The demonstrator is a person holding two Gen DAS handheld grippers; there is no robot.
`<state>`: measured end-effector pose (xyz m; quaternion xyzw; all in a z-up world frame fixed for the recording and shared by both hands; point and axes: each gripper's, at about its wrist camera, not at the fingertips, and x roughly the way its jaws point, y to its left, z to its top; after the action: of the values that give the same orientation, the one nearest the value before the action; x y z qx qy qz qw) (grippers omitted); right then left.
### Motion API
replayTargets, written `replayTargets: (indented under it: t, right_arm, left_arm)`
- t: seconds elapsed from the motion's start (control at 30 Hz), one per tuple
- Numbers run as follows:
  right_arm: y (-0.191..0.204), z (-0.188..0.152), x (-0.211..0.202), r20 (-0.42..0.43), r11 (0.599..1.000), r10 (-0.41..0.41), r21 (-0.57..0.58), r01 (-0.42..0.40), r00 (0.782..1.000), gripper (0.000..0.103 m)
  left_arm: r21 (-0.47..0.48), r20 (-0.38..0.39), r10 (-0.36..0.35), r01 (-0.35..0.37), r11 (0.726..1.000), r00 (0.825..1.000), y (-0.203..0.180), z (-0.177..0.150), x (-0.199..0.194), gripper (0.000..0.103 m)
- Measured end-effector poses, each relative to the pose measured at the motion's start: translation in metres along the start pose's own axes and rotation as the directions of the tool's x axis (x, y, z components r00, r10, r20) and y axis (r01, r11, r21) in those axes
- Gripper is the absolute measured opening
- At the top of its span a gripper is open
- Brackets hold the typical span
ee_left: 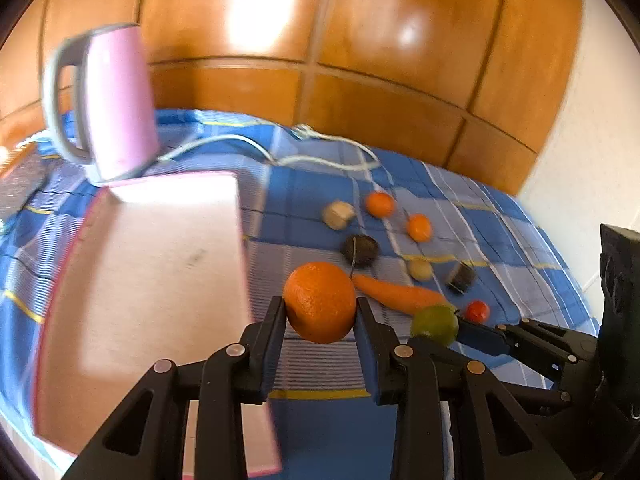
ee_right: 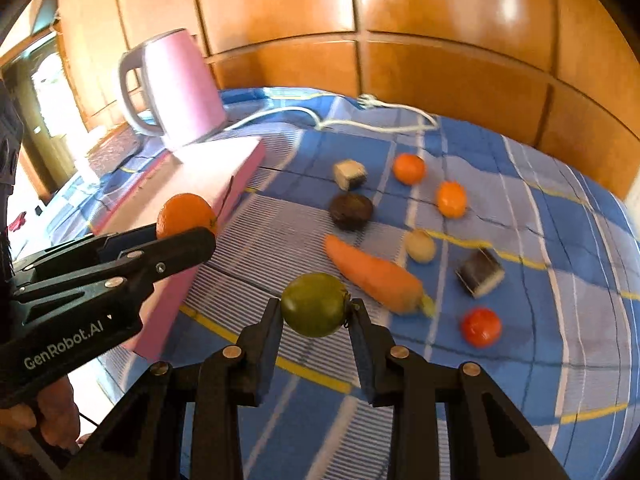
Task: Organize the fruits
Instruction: 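Carry both fruits into the white tray and open both tools to release, then withdraw both tools from the tray back toward the remaining produce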
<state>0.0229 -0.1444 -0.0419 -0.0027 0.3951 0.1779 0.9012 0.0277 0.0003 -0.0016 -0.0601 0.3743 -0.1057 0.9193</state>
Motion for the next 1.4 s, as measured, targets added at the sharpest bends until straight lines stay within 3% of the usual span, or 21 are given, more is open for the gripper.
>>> replayTargets:
  t: [0.23,0.43,0.7,0.87,1.07,1.4]
  right_arm:
    - [0.036,0.023,0.013,-0.017,0.994,0.093,-0.052,-0.094,0.995,0.034]
    - [0.071,0.044,0.030,-0.038,0.981,0.178,-0.078,-0.180,0.983,0.034]
    - [0.113,0.070,0.062,-0.056,0.971,0.196,-0.127,-0.201,0.979,0.034]
    - [0.123,0.079,0.079,-0.081,0.973,0.188,-0.124,-0.197,0.979,0.035]
    - [0.111,0.073,0.071,-0.071,0.980,0.177,-0.079,-0.183,0.982,0.038]
    - [0.079,0.046,0.036,-0.011,0.995,0.089,-0.034,-0.089,0.996,0.038]
  left_arm:
    - [-0.085,0.047,0.101,-0.097,0.992,0.994,0.052,0.013,-0.016,0.034]
    - [-0.158,0.032,0.188,-0.181,0.971,0.982,0.097,0.013,-0.017,0.034]
    - [-0.207,-0.003,0.278,-0.273,0.940,0.960,0.134,0.008,-0.014,0.035]
    - [-0.244,-0.022,0.288,-0.284,0.927,0.957,0.144,0.002,-0.012,0.042]
    - [-0.264,-0.019,0.290,-0.285,0.922,0.957,0.141,-0.001,-0.015,0.042]
    - [-0.187,0.004,0.230,-0.225,0.956,0.973,0.099,-0.002,-0.016,0.042]
